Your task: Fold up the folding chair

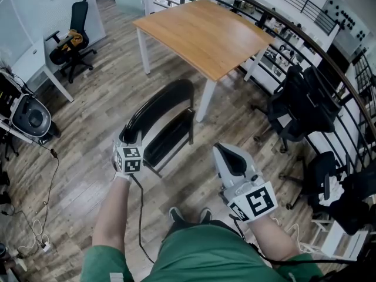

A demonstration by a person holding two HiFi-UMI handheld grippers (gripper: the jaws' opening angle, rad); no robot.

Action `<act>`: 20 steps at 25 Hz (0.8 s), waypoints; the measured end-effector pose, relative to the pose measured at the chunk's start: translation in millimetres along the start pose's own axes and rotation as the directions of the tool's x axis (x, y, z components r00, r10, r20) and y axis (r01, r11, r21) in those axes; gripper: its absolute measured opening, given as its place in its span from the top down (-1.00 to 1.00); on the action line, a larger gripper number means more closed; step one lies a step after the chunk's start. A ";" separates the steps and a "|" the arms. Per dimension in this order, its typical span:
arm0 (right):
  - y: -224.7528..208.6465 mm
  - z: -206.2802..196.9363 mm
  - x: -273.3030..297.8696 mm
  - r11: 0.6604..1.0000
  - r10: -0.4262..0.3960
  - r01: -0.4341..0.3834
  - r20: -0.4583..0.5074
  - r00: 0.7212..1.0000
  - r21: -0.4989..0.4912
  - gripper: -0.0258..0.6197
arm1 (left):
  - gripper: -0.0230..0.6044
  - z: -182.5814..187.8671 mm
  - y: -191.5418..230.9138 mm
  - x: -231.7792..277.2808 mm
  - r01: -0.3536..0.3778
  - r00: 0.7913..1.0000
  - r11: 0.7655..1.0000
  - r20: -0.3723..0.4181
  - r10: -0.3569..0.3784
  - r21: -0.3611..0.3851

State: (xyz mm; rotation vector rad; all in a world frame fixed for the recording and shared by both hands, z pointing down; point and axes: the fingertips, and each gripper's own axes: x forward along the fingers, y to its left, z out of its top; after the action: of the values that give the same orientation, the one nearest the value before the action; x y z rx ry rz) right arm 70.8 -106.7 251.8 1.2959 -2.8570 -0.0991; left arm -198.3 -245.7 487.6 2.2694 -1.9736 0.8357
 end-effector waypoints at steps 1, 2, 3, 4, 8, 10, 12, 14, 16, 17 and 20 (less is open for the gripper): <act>0.9 0.5 -0.4 1.000 0.000 0.000 0.001 1.000 -0.001 0.91 | 0.19 -0.3 0.1 -0.5 0.000 1.000 1.000 0.000 0.000 0.000; 1.8 1.1 -0.5 1.000 0.000 0.000 0.001 1.000 -0.003 0.91 | 0.19 -0.8 0.4 -0.9 0.000 1.000 1.000 0.000 0.000 0.000; 2.6 1.7 -0.6 1.000 0.000 0.000 0.002 1.000 -0.005 0.91 | 0.19 -1.4 0.6 -1.1 0.001 1.000 1.000 -0.001 -0.001 -0.001; 3.3 2.2 -0.7 1.000 -0.001 0.001 0.003 1.000 -0.007 0.91 | 0.19 -2.0 0.7 -1.2 0.001 1.000 1.000 -0.001 -0.001 -0.002; 4.6 2.1 -3.0 1.000 -0.004 0.004 0.006 1.000 -0.002 0.91 | 0.19 -2.3 -0.6 -2.5 0.002 1.000 1.000 0.001 -0.002 -0.001; 4.9 1.9 -2.6 1.000 -0.006 0.006 0.006 1.000 0.001 0.91 | 0.19 -1.0 -1.1 -2.8 0.003 1.000 1.000 0.004 -0.003 0.002; 5.8 1.8 -1.6 1.000 -0.008 0.008 0.005 1.000 0.004 0.91 | 0.19 -0.5 -0.7 -2.6 0.004 1.000 1.000 0.007 -0.004 0.004; 6.5 1.3 -1.7 1.000 -0.011 0.011 0.004 1.000 0.005 0.91 | 0.19 -1.4 -0.9 -2.6 0.006 1.000 1.000 0.006 -0.006 0.003; 7.0 -0.1 -2.2 1.000 -0.014 0.014 0.003 1.000 0.006 0.91 | 0.19 -1.9 -1.2 -2.5 0.007 1.000 1.000 0.008 -0.007 0.004; 7.3 -0.9 -2.2 1.000 -0.015 0.015 0.002 1.000 0.006 0.91 | 0.19 -2.2 -1.3 -2.4 0.008 1.000 1.000 0.009 -0.008 0.004; 8.0 -2.7 -1.6 1.000 -0.019 0.019 -0.001 1.000 0.005 0.91 | 0.19 -2.5 -0.7 -1.2 0.009 1.000 1.000 0.012 -0.009 0.005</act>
State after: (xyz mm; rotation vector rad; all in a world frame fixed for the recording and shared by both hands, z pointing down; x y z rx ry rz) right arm 65.9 -100.3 255.0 1.3236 -2.8464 -0.0914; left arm -198.6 -243.6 489.5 2.2891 -1.9672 0.8289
